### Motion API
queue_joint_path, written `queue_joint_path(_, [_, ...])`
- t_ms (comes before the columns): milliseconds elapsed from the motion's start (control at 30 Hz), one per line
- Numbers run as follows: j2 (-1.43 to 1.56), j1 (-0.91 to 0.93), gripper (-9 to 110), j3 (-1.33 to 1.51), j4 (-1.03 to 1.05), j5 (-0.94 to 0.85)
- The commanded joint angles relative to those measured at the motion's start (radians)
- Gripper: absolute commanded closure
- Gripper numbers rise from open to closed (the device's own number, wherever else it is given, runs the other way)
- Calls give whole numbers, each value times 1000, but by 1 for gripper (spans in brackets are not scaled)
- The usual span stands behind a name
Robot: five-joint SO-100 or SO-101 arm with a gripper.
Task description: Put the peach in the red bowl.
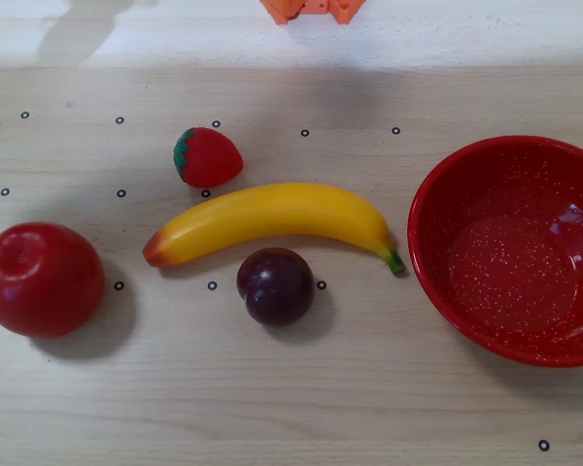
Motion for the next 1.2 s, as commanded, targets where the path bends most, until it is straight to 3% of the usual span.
queue_joint_path(0, [235,95,101,2,-48,-81])
queue_joint_path(267, [595,365,101,350,-222,-267])
queue_joint_path(633, [928,888,101,815,-495,-291])
queue_joint_path(900, [946,1183,101,942,-514,-272])
queue_joint_path(1167, [798,1348,101,907,-348,-222])
